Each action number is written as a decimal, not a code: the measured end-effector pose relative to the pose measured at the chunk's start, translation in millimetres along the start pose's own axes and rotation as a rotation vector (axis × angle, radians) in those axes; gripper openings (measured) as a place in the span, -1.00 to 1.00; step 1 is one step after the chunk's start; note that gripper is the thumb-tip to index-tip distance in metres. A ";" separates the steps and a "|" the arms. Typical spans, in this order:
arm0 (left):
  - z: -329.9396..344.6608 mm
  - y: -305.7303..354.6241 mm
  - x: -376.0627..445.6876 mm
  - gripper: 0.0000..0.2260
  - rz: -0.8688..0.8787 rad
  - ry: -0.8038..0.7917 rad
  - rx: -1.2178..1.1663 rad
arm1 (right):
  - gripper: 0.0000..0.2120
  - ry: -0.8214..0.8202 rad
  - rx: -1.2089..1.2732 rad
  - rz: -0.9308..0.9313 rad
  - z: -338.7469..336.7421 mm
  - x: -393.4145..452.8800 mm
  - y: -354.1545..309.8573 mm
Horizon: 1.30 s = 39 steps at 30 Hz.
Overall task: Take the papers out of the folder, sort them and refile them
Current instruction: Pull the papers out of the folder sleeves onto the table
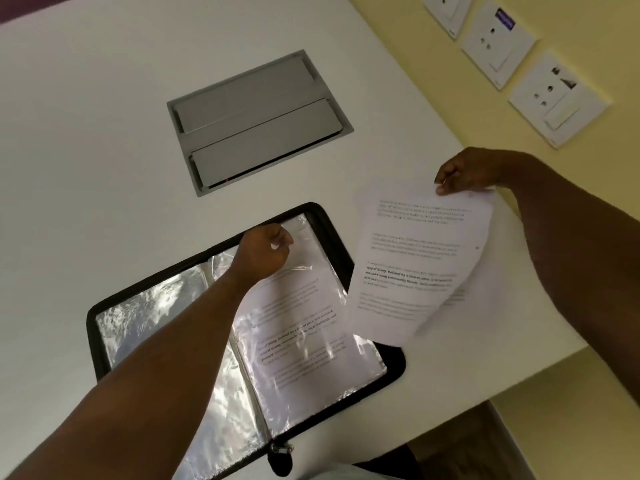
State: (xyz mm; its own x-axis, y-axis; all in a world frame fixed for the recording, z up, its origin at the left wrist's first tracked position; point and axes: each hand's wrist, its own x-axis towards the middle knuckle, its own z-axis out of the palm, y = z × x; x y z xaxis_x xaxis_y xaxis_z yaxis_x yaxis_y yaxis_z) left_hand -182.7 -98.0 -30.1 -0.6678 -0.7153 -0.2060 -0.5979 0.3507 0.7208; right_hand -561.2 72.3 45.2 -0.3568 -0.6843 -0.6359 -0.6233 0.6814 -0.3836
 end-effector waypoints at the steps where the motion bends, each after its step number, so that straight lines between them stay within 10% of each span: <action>1: 0.3 0.8 -1.2 -0.72 0.001 0.013 0.000 | -0.77 -0.002 -0.023 -0.002 4.3 3.5 4.9; 17: 11.5 11.5 -11.7 -0.81 -0.037 0.122 0.005 | -0.58 0.531 -0.076 0.031 61.4 38.2 36.8; 23: 11.3 21.0 -19.9 -0.72 -0.046 0.266 -0.078 | -0.75 0.845 0.101 -0.226 125.8 22.8 -16.3; 27: 2.1 24.5 -25.8 -0.65 -0.067 0.304 -0.103 | -0.65 0.606 0.282 -0.488 179.7 -9.0 -81.3; 33: -15.9 28.2 -38.4 -0.85 -0.189 0.329 -0.209 | -0.35 0.106 0.214 -0.398 226.1 -50.8 -141.5; 39: -44.6 19.8 -54.3 -0.83 -0.212 0.441 -0.380 | -0.83 -0.067 0.258 -0.335 239.6 -72.2 -170.7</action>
State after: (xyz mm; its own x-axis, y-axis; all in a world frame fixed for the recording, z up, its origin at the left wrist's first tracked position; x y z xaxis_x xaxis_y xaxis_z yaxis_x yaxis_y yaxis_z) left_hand -138.6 -79.2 24.9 -0.2568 -0.9569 -0.1358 -0.4436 -0.0082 0.8962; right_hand -262.3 67.5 -3.8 -0.1127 -0.8666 -0.4861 -0.4992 0.4724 -0.7264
